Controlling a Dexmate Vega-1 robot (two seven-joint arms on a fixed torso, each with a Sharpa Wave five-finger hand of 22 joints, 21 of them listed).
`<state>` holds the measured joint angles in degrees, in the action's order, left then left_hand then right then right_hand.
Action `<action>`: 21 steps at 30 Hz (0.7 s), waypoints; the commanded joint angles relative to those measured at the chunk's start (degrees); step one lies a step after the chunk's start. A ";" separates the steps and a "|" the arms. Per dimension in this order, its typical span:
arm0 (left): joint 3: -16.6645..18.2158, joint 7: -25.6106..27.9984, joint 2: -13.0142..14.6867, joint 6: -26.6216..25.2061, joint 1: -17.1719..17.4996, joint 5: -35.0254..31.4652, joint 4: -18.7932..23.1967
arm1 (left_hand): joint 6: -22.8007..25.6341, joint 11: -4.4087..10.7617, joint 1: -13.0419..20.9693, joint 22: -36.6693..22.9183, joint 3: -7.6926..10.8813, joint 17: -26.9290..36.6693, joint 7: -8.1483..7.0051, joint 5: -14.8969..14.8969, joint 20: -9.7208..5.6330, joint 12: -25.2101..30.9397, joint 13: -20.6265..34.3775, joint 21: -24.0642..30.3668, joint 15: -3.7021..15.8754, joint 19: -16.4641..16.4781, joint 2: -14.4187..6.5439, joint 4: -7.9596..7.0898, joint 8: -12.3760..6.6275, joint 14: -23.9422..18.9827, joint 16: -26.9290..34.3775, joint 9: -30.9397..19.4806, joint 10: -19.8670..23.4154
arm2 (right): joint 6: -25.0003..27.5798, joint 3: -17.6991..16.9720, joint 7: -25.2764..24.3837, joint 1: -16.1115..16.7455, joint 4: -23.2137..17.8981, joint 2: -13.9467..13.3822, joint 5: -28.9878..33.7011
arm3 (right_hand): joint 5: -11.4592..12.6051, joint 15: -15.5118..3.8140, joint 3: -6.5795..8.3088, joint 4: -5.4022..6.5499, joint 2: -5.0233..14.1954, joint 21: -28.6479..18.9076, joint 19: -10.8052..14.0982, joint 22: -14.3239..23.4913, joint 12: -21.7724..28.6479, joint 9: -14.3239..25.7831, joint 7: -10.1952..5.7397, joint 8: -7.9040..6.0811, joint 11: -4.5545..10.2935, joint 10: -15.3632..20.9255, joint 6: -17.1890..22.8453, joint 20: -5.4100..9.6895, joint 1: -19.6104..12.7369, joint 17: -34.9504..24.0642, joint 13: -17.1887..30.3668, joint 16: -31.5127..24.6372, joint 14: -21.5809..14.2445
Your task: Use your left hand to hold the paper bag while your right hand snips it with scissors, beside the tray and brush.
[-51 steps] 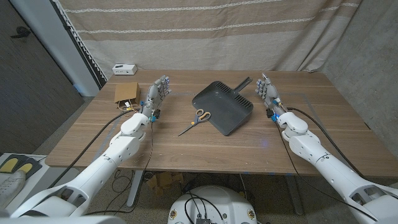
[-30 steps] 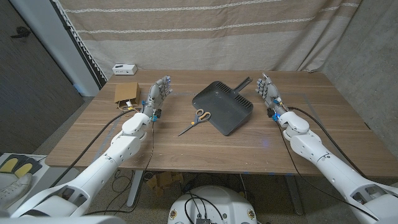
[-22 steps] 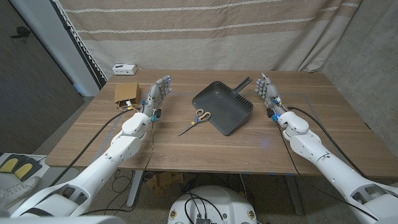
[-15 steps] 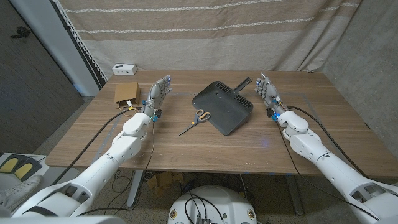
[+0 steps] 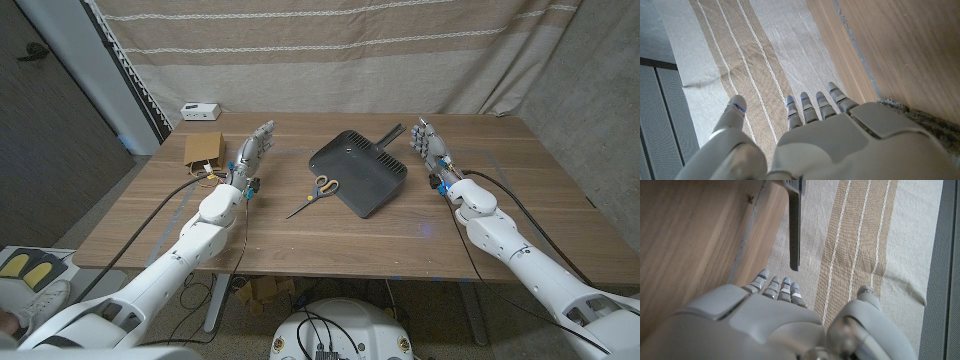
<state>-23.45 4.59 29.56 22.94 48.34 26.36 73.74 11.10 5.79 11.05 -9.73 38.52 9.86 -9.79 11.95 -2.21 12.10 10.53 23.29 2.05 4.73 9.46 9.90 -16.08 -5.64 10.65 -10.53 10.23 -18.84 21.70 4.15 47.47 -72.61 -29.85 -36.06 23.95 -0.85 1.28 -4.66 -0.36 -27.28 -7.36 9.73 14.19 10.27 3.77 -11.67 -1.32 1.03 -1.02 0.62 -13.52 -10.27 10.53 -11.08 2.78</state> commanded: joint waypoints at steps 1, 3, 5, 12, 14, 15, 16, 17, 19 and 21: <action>-0.02 6.14 3.07 -3.05 3.01 -5.86 7.08 | 0.57 0.05 0.89 -0.07 -0.29 0.15 0.24 0.49 -4.05 0.58 0.33 -0.33 6.55 0.97 0.22 0.02 0.41 -1.19 0.47 -0.28 1.14 | -2.32 -0.47 0.25 1.31 0.43 -0.09 0.11 | 0.31 -0.34 -0.14 -0.43 0.21 0.15 -0.01 0.21 0.03 0.25 0.23 -0.27 0.01 0.39 0.38 0.47 -0.73 -0.19 0.15 0.03 0.17; -0.02 6.92 3.42 -3.46 3.30 -6.78 7.87 | 0.60 0.11 0.95 -0.07 -0.33 0.15 0.29 0.50 -4.10 0.66 0.33 -0.38 6.61 1.09 0.25 0.01 0.46 -1.26 0.47 -0.28 1.39 | -2.50 -0.60 0.03 1.80 0.00 -0.30 0.17 | 0.35 -0.36 -0.15 -0.46 0.21 0.21 0.00 0.21 -0.01 0.24 0.23 -0.26 0.00 0.35 0.41 0.55 -0.79 -0.19 0.14 0.03 0.16; -0.15 7.40 3.94 -4.43 3.51 -7.62 8.89 | 0.68 0.03 0.99 -0.07 -0.37 0.15 0.32 0.51 -4.08 0.66 0.33 -0.42 6.55 1.15 0.27 0.01 0.47 -1.31 0.47 -0.28 1.45 | -2.57 -0.68 -0.25 2.24 -0.59 -0.71 0.47 | 0.38 -0.30 -0.17 -0.50 0.22 0.27 0.00 0.21 -0.05 0.24 0.23 -0.23 -0.02 0.31 0.41 0.58 -0.85 -0.18 0.14 0.06 0.20; -0.59 9.27 5.09 -6.54 3.90 -10.80 10.94 | 1.01 0.13 1.23 -0.06 -0.51 0.14 0.37 0.55 -4.16 0.65 0.33 -0.68 6.55 1.30 0.33 0.01 0.55 -1.43 0.44 -0.29 1.64 | -2.80 -0.23 -0.46 2.17 -0.06 -1.66 2.19 | 0.63 -0.15 -0.26 -0.64 0.36 1.06 -0.78 0.22 -0.56 0.23 0.15 -0.05 -0.07 -0.57 0.30 0.76 -1.17 -0.16 0.12 0.44 1.21; -0.81 10.17 5.63 -7.47 3.92 -12.41 11.70 | 0.96 0.18 1.32 -0.06 -0.55 0.14 0.42 0.57 -4.15 0.67 0.33 -0.76 6.59 1.36 0.36 0.02 0.64 -1.46 0.42 -0.29 1.76 | -2.68 -0.26 0.18 1.88 0.55 -1.35 1.53 | 0.66 -0.25 -0.27 -0.65 0.37 1.13 -0.82 0.22 -0.59 0.23 0.02 -0.03 -0.08 -0.60 0.29 0.84 -1.20 -0.16 0.12 0.46 1.27; -0.92 10.43 5.84 -7.72 3.90 -13.05 11.96 | 0.95 0.13 1.35 -0.06 -0.57 0.14 0.39 0.57 -4.16 0.66 0.33 -0.79 6.67 1.39 0.37 0.02 0.67 -1.53 0.43 -0.28 1.77 | -2.81 -0.15 0.43 1.71 0.80 -1.40 1.68 | 0.67 -0.27 -0.27 -0.66 0.38 1.15 -0.82 0.22 -0.61 0.23 0.02 -0.03 -0.09 -0.63 0.31 0.87 -1.22 -0.16 0.12 0.46 1.28; -1.04 10.75 6.01 -8.00 3.88 -13.71 12.23 | 0.95 -0.03 1.40 -0.06 -0.59 0.14 0.35 0.58 -4.19 0.68 0.33 -0.83 6.61 1.42 0.38 0.03 0.70 -1.52 0.42 -0.28 1.85 | -2.68 -0.11 0.57 1.59 0.91 -1.44 1.66 | 0.68 -0.27 -0.28 -0.67 0.38 1.17 -0.82 0.22 -0.61 0.23 -0.02 -0.02 -0.09 -0.62 0.29 0.89 -1.23 -0.16 0.12 0.45 1.28; -1.17 11.10 6.22 -8.33 3.87 -14.47 12.54 | 0.98 -0.02 1.43 -0.06 -0.61 0.13 0.36 0.59 -4.15 0.66 0.33 -0.86 6.62 1.44 0.39 0.03 0.72 -1.51 0.40 -0.28 1.83 | -2.55 -0.09 0.70 1.48 1.03 -1.47 1.61 | 0.70 -0.29 -0.28 -0.68 0.39 1.20 -0.81 0.22 -0.62 0.23 -0.02 -0.01 -0.06 -0.64 0.29 0.90 -1.25 -0.16 0.12 0.46 1.30; -1.39 12.12 6.60 -8.94 3.94 -16.20 13.25 | 0.97 0.12 1.49 -0.06 -0.64 0.13 0.30 0.60 -4.21 0.64 0.34 -0.93 6.55 1.45 0.41 0.03 0.77 -1.48 0.37 -0.28 1.82 | -2.62 -0.06 1.24 1.20 1.57 -1.37 1.36 | 0.74 -0.32 -0.30 -0.70 0.41 1.27 -0.78 0.22 -0.66 0.23 -0.12 0.01 -0.07 -0.66 0.28 0.91 -1.31 -0.16 0.12 0.45 1.30; -1.48 12.95 6.77 -9.43 4.18 -17.30 13.93 | 0.95 -0.02 1.57 -0.06 -0.69 0.13 0.30 0.62 -4.23 0.57 0.34 -1.04 6.47 1.46 0.44 0.04 0.86 -1.39 0.31 -0.28 1.71 | -2.56 0.03 1.69 0.89 2.10 -1.26 1.21 | 0.77 -0.33 -0.30 -0.72 0.43 1.31 -0.76 0.22 -0.66 0.23 -0.13 0.02 -0.06 -0.62 0.29 0.95 -1.34 -0.15 0.12 0.44 1.30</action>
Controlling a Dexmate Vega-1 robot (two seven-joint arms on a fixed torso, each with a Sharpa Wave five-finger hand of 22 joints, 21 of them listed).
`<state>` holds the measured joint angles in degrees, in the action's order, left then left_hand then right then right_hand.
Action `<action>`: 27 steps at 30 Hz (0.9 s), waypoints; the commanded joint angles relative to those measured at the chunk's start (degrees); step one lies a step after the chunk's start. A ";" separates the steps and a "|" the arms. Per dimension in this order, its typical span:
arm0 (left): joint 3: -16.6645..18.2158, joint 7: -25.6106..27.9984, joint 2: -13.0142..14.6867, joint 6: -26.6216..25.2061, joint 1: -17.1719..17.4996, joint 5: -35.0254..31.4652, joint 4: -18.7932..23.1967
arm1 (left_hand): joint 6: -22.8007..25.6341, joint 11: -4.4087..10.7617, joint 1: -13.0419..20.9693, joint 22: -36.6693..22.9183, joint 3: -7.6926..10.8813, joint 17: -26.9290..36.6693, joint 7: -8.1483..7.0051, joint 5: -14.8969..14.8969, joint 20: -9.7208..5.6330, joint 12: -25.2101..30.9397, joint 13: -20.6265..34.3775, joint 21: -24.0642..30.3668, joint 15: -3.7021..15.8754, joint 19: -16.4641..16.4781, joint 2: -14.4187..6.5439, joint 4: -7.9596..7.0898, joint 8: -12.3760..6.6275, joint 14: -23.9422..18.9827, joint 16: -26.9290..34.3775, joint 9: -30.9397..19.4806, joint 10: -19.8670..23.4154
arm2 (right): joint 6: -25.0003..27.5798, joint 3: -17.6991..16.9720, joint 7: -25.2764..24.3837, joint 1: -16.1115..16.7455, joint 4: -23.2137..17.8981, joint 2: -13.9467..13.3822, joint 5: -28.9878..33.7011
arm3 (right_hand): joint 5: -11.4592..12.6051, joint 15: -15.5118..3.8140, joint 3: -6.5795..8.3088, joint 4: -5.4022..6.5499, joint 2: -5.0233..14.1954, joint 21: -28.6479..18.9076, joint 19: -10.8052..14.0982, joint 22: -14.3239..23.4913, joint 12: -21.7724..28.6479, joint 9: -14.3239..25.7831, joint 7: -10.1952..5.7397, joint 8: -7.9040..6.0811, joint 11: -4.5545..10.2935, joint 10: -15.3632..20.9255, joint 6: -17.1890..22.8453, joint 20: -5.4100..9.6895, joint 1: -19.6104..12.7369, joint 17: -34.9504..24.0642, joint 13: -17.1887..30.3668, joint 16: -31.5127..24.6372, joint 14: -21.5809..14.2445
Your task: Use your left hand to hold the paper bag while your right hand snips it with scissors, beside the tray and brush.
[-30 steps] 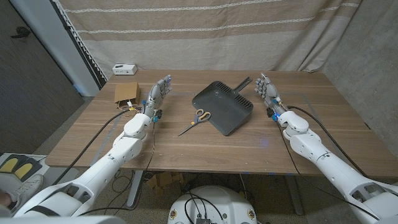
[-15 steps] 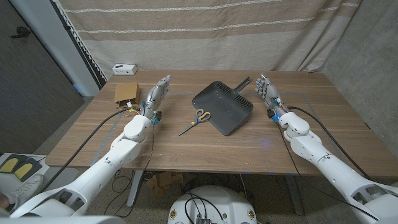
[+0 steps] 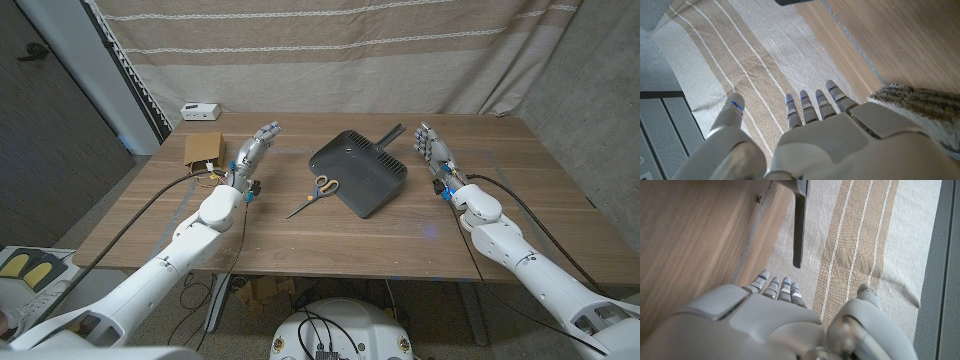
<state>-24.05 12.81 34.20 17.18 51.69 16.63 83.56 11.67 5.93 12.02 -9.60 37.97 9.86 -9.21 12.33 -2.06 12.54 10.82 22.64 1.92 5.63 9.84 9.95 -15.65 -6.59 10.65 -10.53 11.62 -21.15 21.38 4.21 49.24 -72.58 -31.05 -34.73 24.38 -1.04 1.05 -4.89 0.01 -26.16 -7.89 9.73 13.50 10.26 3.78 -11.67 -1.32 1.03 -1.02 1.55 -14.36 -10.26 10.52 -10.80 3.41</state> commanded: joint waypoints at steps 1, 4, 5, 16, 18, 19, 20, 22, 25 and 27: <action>-0.89 4.96 2.19 -3.99 0.97 -7.85 4.45 | 0.39 -0.18 0.62 -0.19 -0.15 0.13 -0.31 0.24 -4.38 0.12 0.06 -0.42 6.57 0.56 0.07 -0.01 0.44 -0.42 0.31 -0.28 0.31 | -0.23 0.43 1.85 -0.97 2.21 -0.10 -0.11 | 0.36 -0.14 -0.08 -0.50 0.08 0.22 -0.21 0.22 0.02 0.23 -0.13 0.03 -0.06 -0.62 0.29 0.06 -0.53 -0.16 0.12 0.15 0.66; -1.02 5.53 2.48 -4.61 1.38 -8.85 5.27 | 0.46 -0.17 0.75 -0.19 -0.23 0.13 -0.32 0.26 -4.55 0.07 0.06 -0.60 6.57 0.54 0.10 -0.01 0.53 -0.16 0.17 -0.28 0.28 | -0.32 0.50 2.07 -1.00 2.26 -0.20 -0.02 | 0.41 -0.17 -0.10 -0.52 0.09 0.31 -0.18 0.22 0.01 0.23 -0.16 0.04 0.02 -0.57 0.32 0.06 -0.59 -0.15 0.12 0.14 0.65; -1.13 5.92 2.64 -4.83 1.50 -9.57 5.53 | 0.50 -0.15 0.78 -0.19 -0.24 0.13 -0.31 0.26 -4.57 0.06 0.06 -0.63 6.51 0.53 0.10 -0.01 0.53 -0.12 0.15 -0.28 0.28 | -0.23 0.49 1.96 -0.92 2.10 -0.25 -0.01 | 0.42 -0.17 -0.11 -0.53 0.09 0.33 -0.19 0.22 0.01 0.23 -0.18 0.05 0.02 -0.56 0.32 0.06 -0.60 -0.15 0.12 0.14 0.65; -1.79 10.77 3.95 -10.43 3.38 -16.58 10.54 | 0.78 0.00 1.42 -0.19 -0.56 0.14 -0.21 0.33 -3.83 0.43 0.12 -1.28 6.20 0.72 0.20 0.03 0.89 -0.15 0.14 -0.27 1.62 | 0.22 0.20 1.61 0.11 0.57 -1.17 -0.08 | 0.58 -0.24 -0.22 -0.62 0.09 0.61 -0.10 0.22 -0.08 0.22 -0.20 0.11 -0.02 -0.57 0.35 0.11 -0.76 -0.14 0.11 0.11 0.65; -1.80 11.10 3.86 -11.29 3.53 -16.93 10.99 | 0.72 0.04 1.52 -0.19 -0.62 0.15 -0.21 0.33 -3.75 0.47 0.13 -1.36 6.08 0.83 0.22 0.04 1.00 -0.44 0.25 -0.27 1.82 | 0.22 0.08 1.51 0.38 0.23 -1.40 -0.09 | 0.60 -0.24 -0.23 -0.63 0.10 0.65 -0.06 0.22 -0.11 0.22 -0.20 0.12 0.05 -0.60 0.34 0.13 -0.79 -0.14 0.11 0.10 0.64; -1.69 11.17 3.57 -11.73 3.64 -16.53 11.06 | 0.73 -0.01 1.54 -0.19 -0.64 0.15 -0.18 0.34 -3.71 0.48 0.14 -1.38 6.04 0.84 0.23 0.04 1.01 -0.50 0.27 -0.27 1.85 | 0.25 -0.01 1.34 0.54 0.00 -1.53 -0.06 | 0.61 -0.24 -0.24 -0.63 0.10 0.67 -0.06 0.22 -0.13 0.22 -0.20 0.13 0.12 -0.62 0.34 0.13 -0.80 -0.14 0.11 0.10 0.66; -1.57 11.11 3.42 -12.16 3.75 -16.14 11.24 | 0.77 -0.05 1.60 -0.19 -0.70 0.16 -0.16 0.34 -3.52 0.53 0.15 -1.44 6.03 0.96 0.27 0.03 1.06 -0.70 0.34 -0.27 2.05 | 0.14 -0.08 1.28 0.65 -0.13 -1.63 -0.01 | 0.63 -0.26 -0.25 -0.64 0.11 0.71 -0.05 0.22 -0.14 0.22 -0.19 0.14 0.14 -0.63 0.34 0.11 -0.81 -0.14 0.11 0.10 0.66; -1.51 12.44 3.21 -14.40 4.20 -16.96 12.51 | 1.24 -0.10 1.67 -0.20 -0.86 0.17 0.17 0.35 -3.43 0.56 0.17 -1.51 5.89 1.29 0.37 0.03 0.99 -0.98 0.42 -0.27 2.24 | 0.00 -0.20 1.20 0.80 -0.29 -1.70 -0.04 | 0.66 -0.27 -0.27 -0.65 0.12 0.79 -0.11 0.22 -0.17 0.22 -0.20 0.16 0.14 -0.66 0.32 0.09 -0.84 -0.14 0.11 0.13 0.75; -1.91 15.16 3.24 -17.84 4.63 -20.08 14.43 | 2.00 -0.23 1.74 -0.20 -1.17 0.20 0.49 0.46 -3.34 0.84 0.21 -1.67 5.85 1.76 0.57 0.02 0.91 -1.50 0.57 -0.26 3.18 | -0.14 -0.35 0.96 0.99 -0.56 -1.86 0.06 | 0.75 -0.71 -0.34 -0.67 0.17 1.00 -0.12 0.23 -0.37 0.23 -0.53 0.35 0.50 -1.04 -0.08 -0.14 -0.91 -0.14 0.12 0.23 1.07; -2.17 15.75 3.31 -18.73 4.66 -21.04 14.87 | 2.28 -0.07 1.79 -0.21 -1.40 0.22 0.51 0.55 -3.25 1.00 0.24 -1.75 5.94 2.20 0.66 0.01 0.96 -2.14 0.76 -0.26 3.74 | -0.02 -0.35 0.98 1.03 -0.66 -1.95 0.05 | 0.78 -0.82 -0.37 -0.68 0.18 1.07 -0.10 0.23 -0.41 0.23 -0.60 0.38 0.59 -1.11 -0.14 -0.27 -0.93 -0.14 0.12 0.23 1.13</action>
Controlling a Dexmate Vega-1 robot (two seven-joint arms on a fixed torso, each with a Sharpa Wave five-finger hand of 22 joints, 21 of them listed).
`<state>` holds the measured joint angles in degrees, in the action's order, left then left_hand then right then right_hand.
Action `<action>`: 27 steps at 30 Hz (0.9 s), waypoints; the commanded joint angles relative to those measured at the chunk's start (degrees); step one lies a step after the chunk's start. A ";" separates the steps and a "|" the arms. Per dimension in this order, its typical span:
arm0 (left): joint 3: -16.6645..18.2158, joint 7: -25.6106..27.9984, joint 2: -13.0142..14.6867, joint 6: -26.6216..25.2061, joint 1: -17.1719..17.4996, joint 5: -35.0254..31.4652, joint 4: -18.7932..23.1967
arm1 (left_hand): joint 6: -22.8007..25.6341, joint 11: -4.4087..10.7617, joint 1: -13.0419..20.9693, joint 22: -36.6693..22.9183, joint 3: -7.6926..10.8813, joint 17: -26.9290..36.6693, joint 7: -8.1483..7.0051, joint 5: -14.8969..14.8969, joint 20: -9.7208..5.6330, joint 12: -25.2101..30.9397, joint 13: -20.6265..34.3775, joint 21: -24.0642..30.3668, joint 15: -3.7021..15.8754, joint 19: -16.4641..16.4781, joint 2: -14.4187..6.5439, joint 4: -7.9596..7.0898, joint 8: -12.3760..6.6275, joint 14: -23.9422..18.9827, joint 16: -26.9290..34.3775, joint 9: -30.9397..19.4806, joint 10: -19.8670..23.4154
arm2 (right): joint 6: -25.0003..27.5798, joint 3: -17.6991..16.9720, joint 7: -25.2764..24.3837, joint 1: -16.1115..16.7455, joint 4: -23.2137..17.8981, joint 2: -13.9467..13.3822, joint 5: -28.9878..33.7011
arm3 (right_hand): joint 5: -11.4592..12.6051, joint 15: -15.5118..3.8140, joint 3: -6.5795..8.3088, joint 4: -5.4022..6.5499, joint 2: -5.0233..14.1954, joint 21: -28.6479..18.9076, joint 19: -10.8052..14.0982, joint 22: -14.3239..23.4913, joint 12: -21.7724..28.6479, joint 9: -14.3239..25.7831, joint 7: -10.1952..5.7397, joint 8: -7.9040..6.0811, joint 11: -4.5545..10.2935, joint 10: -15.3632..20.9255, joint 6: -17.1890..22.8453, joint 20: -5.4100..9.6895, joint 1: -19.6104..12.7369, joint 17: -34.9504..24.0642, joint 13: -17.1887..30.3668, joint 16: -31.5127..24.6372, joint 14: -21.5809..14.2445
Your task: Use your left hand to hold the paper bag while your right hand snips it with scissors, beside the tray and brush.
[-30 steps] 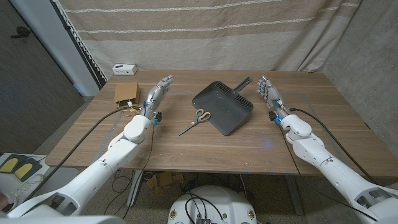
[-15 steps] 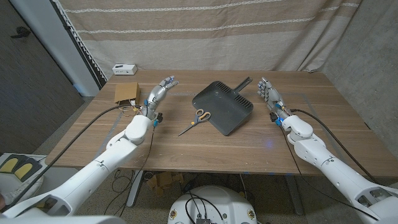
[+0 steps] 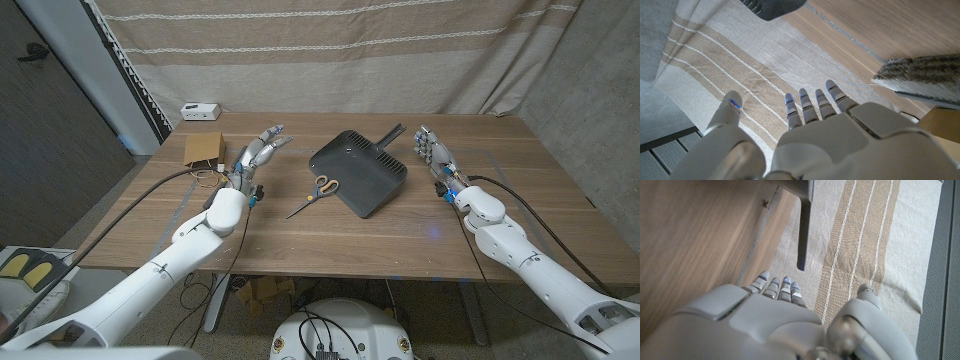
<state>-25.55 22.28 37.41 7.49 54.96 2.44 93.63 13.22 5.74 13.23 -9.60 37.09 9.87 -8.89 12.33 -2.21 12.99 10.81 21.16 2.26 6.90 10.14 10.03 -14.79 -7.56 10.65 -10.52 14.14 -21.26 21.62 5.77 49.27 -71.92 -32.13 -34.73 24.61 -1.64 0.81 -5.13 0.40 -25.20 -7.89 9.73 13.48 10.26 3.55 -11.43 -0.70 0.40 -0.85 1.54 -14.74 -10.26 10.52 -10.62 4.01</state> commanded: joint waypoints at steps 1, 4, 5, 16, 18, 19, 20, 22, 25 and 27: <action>-0.73 6.51 0.02 -9.40 1.45 -7.06 4.99 | 0.74 0.16 0.60 -0.20 -0.57 0.22 0.23 0.58 -3.02 0.57 0.26 -0.29 5.56 1.06 0.37 -0.07 0.14 -1.34 0.80 -0.27 1.35 | 0.41 -0.61 -0.71 1.09 -1.56 -0.96 -0.02 | 0.58 -0.27 -0.14 -0.44 -0.20 0.15 -0.09 0.24 -0.40 0.23 -0.38 0.15 -0.04 -0.49 -0.33 -0.28 -0.57 -0.14 0.13 0.05 0.54; -1.00 6.74 0.26 -10.22 1.55 -7.87 5.54 | 0.89 0.29 0.66 -0.21 -0.76 0.24 0.19 0.66 -3.05 0.78 0.29 -0.45 5.54 1.22 0.40 -0.08 0.22 -1.58 0.83 -0.27 2.04 | 0.75 -0.65 -0.87 1.24 -1.81 -0.95 -0.22 | 0.62 -0.27 -0.18 -0.45 -0.17 0.28 -0.15 0.24 -0.44 0.23 -0.41 0.17 0.01 -0.54 -0.35 -0.52 -0.60 -0.14 0.13 0.07 0.64; -1.12 7.09 0.28 -10.34 1.56 -8.36 5.62 | 0.99 0.36 0.68 -0.21 -0.81 0.24 0.22 0.67 -3.04 0.83 0.30 -0.49 5.54 1.26 0.40 -0.08 0.22 -1.59 0.82 -0.27 2.21 | 0.80 -0.62 -0.81 1.23 -1.82 -0.95 -0.23 | 0.65 -0.31 -0.20 -0.46 -0.16 0.35 -0.18 0.24 -0.47 0.23 -0.40 0.18 0.10 -0.59 -0.36 -0.56 -0.62 -0.14 0.14 0.07 0.67; -2.58 9.83 0.65 -11.98 1.25 -13.63 6.00 | 1.92 0.38 0.96 -0.23 -1.41 0.27 0.12 0.91 -2.95 1.13 0.40 -0.92 5.59 2.17 0.40 -0.10 0.30 -3.01 1.12 -0.30 3.60 | 1.96 -0.65 -1.90 1.06 -2.69 -1.00 -0.09 | 0.76 -0.48 -0.31 -0.47 -0.10 0.61 -0.11 0.26 -0.53 0.24 -0.60 0.24 0.31 -0.61 -0.46 -0.86 -0.69 -0.14 0.15 0.01 0.67; -2.90 10.74 0.54 -12.50 1.31 -14.92 6.17 | 1.95 0.56 1.03 -0.28 -1.85 0.37 0.11 1.04 -0.94 1.08 0.50 -1.14 5.26 2.85 0.38 -0.18 0.57 -4.35 1.44 -0.36 3.85 | 1.99 -0.64 -2.04 0.99 -2.73 -0.97 0.00 | 0.79 -0.47 -0.34 -0.48 -0.08 0.59 0.14 0.26 -0.51 0.24 -0.55 0.25 0.21 -0.55 -0.48 -0.87 -0.71 -0.14 0.15 0.00 0.66; -3.07 10.84 0.67 -12.86 1.29 -15.51 6.36 | 1.98 0.74 1.04 -0.34 -2.16 0.46 0.06 1.13 0.67 1.03 0.58 -1.29 5.03 3.29 0.34 -0.26 0.76 -5.29 1.66 -0.40 3.95 | 2.06 -0.64 -2.22 0.97 -2.81 -0.94 0.06 | 0.81 -0.37 -0.35 -0.48 -0.07 0.60 0.22 0.26 -0.53 0.24 -0.53 0.25 0.20 -0.56 -0.48 -0.82 -0.72 -0.14 0.15 0.00 0.67; -3.25 11.03 0.78 -13.13 1.28 -16.17 6.51 | 2.00 0.90 1.03 -0.36 -2.27 0.50 0.00 1.16 1.19 1.03 0.62 -1.36 4.84 3.41 0.32 -0.29 0.82 -5.62 1.75 -0.41 4.03 | 2.12 -0.66 -2.44 0.96 -2.91 -0.88 0.10 | 0.82 -0.34 -0.36 -0.48 -0.07 0.61 0.24 0.27 -0.53 0.24 -0.52 0.25 0.19 -0.57 -0.47 -0.80 -0.73 -0.14 0.15 -0.01 0.67; -3.67 12.03 0.75 -14.01 1.30 -17.88 6.75 | 2.05 1.03 1.01 -0.40 -2.40 0.55 0.02 1.19 1.75 1.00 0.66 -1.40 4.76 3.65 0.30 -0.33 0.88 -6.03 1.85 -0.43 4.04 | 2.22 -0.64 -2.65 0.88 -2.97 -0.84 0.20 | 0.84 -0.26 -0.38 -0.49 -0.05 0.65 0.29 0.27 -0.56 0.24 -0.46 0.26 0.14 -0.61 -0.50 -0.79 -0.74 -0.14 0.16 -0.02 0.65; -3.95 12.79 0.32 -15.31 1.30 -19.03 6.95 | 2.18 1.33 0.92 -0.50 -2.75 0.69 0.04 1.28 2.58 1.29 0.79 -1.43 4.71 4.39 0.25 -0.42 1.02 -7.35 2.22 -0.48 4.98 | 2.44 -0.54 -2.93 0.74 -3.07 -0.85 0.46 | 0.86 -0.19 -0.40 -0.49 -0.03 0.69 0.33 0.27 -0.57 0.25 -0.45 0.28 0.11 -0.62 -0.53 -0.82 -0.76 -0.14 0.16 -0.03 0.65; -3.96 12.98 0.06 -15.99 1.34 -19.22 7.12 | 2.44 1.65 0.85 -0.56 -2.96 0.78 0.09 1.32 2.80 1.44 0.88 -1.46 4.90 4.79 0.23 -0.47 1.03 -8.33 2.52 -0.50 5.44 | 2.52 -0.52 -3.06 0.73 -3.14 -0.85 0.53 | 0.89 -0.22 -0.43 -0.49 -0.01 0.75 0.36 0.28 -0.58 0.25 -0.47 0.30 0.09 -0.63 -0.59 -0.93 -0.77 -0.14 0.17 -0.03 0.68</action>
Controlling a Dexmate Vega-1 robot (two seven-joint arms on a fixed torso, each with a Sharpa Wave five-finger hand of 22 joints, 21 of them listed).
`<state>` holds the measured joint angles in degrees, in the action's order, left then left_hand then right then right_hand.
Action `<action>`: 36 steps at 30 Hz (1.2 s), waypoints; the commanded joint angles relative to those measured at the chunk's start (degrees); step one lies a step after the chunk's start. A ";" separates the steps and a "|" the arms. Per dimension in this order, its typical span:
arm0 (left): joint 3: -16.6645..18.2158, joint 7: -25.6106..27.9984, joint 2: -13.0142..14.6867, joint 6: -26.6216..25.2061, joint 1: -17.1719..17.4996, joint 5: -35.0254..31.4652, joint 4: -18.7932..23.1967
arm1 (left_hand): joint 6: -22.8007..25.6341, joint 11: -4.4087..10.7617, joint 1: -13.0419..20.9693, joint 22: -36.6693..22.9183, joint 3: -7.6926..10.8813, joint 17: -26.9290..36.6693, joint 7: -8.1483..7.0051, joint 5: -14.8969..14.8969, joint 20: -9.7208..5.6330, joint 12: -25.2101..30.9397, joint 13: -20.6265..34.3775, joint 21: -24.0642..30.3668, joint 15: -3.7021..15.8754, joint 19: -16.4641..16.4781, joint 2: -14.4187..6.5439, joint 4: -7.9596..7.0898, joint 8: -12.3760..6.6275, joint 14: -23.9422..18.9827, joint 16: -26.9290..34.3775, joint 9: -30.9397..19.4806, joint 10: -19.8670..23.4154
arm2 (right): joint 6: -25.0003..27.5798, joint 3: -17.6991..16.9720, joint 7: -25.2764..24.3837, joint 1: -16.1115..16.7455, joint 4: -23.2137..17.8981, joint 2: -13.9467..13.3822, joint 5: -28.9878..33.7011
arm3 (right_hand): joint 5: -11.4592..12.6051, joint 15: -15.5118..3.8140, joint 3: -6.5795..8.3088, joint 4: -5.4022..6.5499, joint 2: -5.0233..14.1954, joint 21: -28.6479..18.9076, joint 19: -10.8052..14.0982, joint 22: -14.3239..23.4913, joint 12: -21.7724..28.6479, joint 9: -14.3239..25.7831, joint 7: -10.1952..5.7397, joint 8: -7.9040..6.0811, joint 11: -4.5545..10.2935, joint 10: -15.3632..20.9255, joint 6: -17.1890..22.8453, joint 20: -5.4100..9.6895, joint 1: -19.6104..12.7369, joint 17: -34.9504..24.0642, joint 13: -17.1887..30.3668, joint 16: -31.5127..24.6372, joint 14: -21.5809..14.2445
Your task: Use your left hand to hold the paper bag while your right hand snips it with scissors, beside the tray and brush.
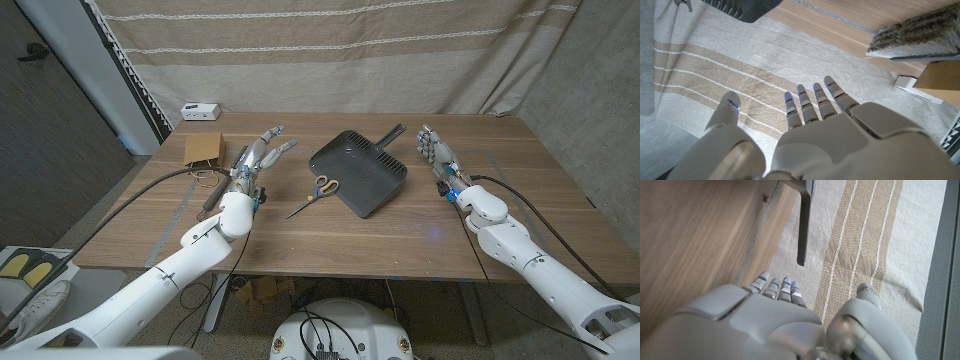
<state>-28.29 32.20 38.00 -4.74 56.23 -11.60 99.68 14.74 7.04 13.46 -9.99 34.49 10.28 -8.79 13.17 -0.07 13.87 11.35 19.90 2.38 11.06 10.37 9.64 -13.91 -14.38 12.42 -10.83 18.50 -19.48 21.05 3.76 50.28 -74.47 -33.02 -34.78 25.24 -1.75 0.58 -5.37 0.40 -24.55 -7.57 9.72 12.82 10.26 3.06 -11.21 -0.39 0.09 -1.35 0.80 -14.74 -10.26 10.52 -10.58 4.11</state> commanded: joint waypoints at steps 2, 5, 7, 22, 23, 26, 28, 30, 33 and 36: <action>-1.36 4.06 -0.93 -5.00 0.24 -6.14 1.37 | 1.20 0.39 0.53 -0.26 -0.60 0.48 0.02 0.52 1.47 0.73 0.51 -0.19 5.07 1.13 -0.03 -0.15 0.16 -2.33 0.97 -0.22 1.50 | 0.82 0.08 -1.37 -0.29 -0.69 0.15 0.67 | 0.27 -0.09 -0.21 -0.25 0.00 0.13 0.08 0.28 0.08 0.25 0.07 0.08 -0.23 -0.30 -0.08 -0.27 -0.79 -0.15 0.17 -0.07 0.58; -1.44 4.76 -1.66 -7.84 0.57 -6.95 2.31 | 1.86 0.54 0.47 -0.34 -0.80 0.57 0.13 0.57 1.85 0.94 0.66 -0.21 5.35 1.46 -0.07 -0.19 0.01 -2.80 1.06 -0.25 2.05 | 1.23 0.16 -1.53 -0.41 -0.80 0.20 0.66 | 0.29 -0.11 -0.24 -0.25 0.02 0.18 0.12 0.29 0.07 0.25 0.03 0.08 -0.25 -0.28 -0.08 -0.34 -0.80 -0.15 0.17 -0.08 0.55; -1.24 6.27 -2.60 -7.83 0.95 -6.75 2.15 | 0.47 0.49 0.50 -0.44 -0.99 0.67 0.27 0.60 1.95 0.99 0.83 -0.29 5.30 1.70 -0.12 -0.19 0.69 -3.03 1.05 -0.27 2.20 | 1.28 0.24 -1.72 -0.58 -0.69 0.38 0.76 | 0.31 -0.11 -0.25 -0.25 0.04 0.23 0.11 0.29 0.06 0.25 0.04 0.09 -0.25 -0.30 -0.09 -0.38 -0.81 -0.15 0.18 -0.09 0.56; -2.69 7.69 -3.69 -14.07 1.96 -9.23 4.96 | 2.69 -0.24 0.96 -0.83 -2.33 0.93 3.81 0.60 0.13 0.75 1.58 -0.03 4.10 4.78 -0.07 -0.07 0.08 -2.77 0.36 -0.49 1.88 | 1.36 0.18 -1.95 -0.81 -1.03 0.07 1.13 | 0.44 -0.17 -0.42 -0.26 0.16 0.63 0.17 0.31 0.03 0.26 -0.01 0.12 -0.24 -0.23 -0.17 -0.52 -0.89 -0.16 0.19 -0.13 0.55; -2.87 7.51 -3.80 -14.75 2.00 -9.31 5.15 | 4.39 -0.19 1.07 -0.84 -2.51 0.94 4.41 0.59 0.02 0.71 1.64 -0.14 4.07 4.86 -0.12 -0.07 -0.50 -2.79 0.29 -0.53 1.85 | 1.41 0.15 -2.03 -0.81 -1.04 0.06 1.13 | 0.45 -0.18 -0.43 -0.26 0.16 0.65 0.19 0.31 0.02 0.26 -0.02 0.12 -0.24 -0.24 -0.16 -0.52 -0.89 -0.16 0.19 -0.13 0.55; -3.25 7.07 -3.95 -15.90 2.18 -9.21 5.54 | 4.89 -0.19 1.21 -0.84 -2.69 0.92 4.93 0.57 -0.33 0.57 1.62 -0.19 4.05 5.13 -0.15 -0.05 -0.58 -2.80 0.21 -0.55 1.71 | 1.45 0.09 -1.80 -0.79 -1.06 -0.07 1.00 | 0.47 -0.17 -0.46 -0.25 0.17 0.70 0.22 0.32 0.02 0.26 0.03 0.10 -0.22 -0.22 -0.12 -0.53 -0.90 -0.16 0.19 -0.14 0.54; -3.49 6.76 -3.97 -16.62 2.26 -9.19 5.83 | 3.81 0.57 1.39 -0.88 -3.19 1.10 3.88 0.52 -0.45 1.43 1.93 -0.37 4.74 5.69 -0.28 -0.15 0.13 -4.75 0.86 -0.59 3.95 | 1.54 0.08 -1.66 -0.80 -1.07 -0.12 0.89 | 0.49 -0.18 -0.49 -0.25 0.19 0.76 0.23 0.32 0.01 0.26 0.04 0.09 -0.22 -0.23 -0.10 -0.53 -0.91 -0.16 0.19 -0.14 0.55; -3.72 6.36 -3.80 -17.10 2.32 -9.16 6.18 | 3.70 0.58 1.40 -0.90 -3.38 1.28 3.87 0.49 -0.62 1.72 2.14 -0.20 5.45 6.50 -0.32 -0.21 0.27 -5.55 1.18 -0.60 4.58 | 1.64 0.06 -1.67 -0.78 -1.13 -0.14 0.82 | 0.50 -0.18 -0.50 -0.25 0.20 0.80 0.23 0.32 0.00 0.26 0.04 0.10 -0.22 -0.23 -0.12 -0.56 -0.92 -0.16 0.19 -0.14 0.55; -3.98 6.37 -3.70 -17.50 2.44 -9.29 6.47 | 3.63 0.57 1.43 -0.94 -3.52 1.42 3.75 0.46 -0.72 1.91 2.30 -0.12 5.40 6.96 -0.34 -0.23 0.36 -5.97 1.37 -0.60 5.00 | 1.70 -0.10 -1.90 -0.55 -1.45 -0.17 0.67 | 0.52 -0.16 -0.53 -0.25 0.22 0.84 0.28 0.32 0.00 0.26 0.02 0.11 -0.23 -0.22 -0.15 -0.53 -0.93 -0.16 0.20 -0.15 0.54; -4.26 6.81 -3.78 -17.12 2.37 -9.40 6.08 | 4.00 0.83 1.49 -0.97 -3.59 1.52 3.95 0.45 -0.88 2.02 2.42 -0.08 5.39 7.23 -0.39 -0.24 0.25 -6.32 1.52 -0.63 5.24 | 1.62 -0.12 -2.00 -0.36 -1.66 -0.31 0.82 | 0.55 -0.13 -0.57 -0.25 0.25 0.93 0.33 0.33 -0.01 0.26 -0.02 0.12 -0.21 -0.21 -0.16 -0.52 -0.95 -0.16 0.20 -0.15 0.56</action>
<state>-31.48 39.24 34.41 -19.14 58.29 -20.31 105.08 18.31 7.64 14.29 -10.82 31.25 11.61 -4.82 13.66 -1.14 15.49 13.46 19.68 2.44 17.61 10.14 9.25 -13.69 -20.02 13.59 -11.35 23.17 -18.00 21.25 1.92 49.52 -75.45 -32.94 -33.79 25.24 -1.95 0.27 -5.47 0.62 -23.72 -7.16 9.72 12.82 10.26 3.06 -11.22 -0.40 0.09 -1.34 0.40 -14.96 -10.26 10.51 -10.59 4.32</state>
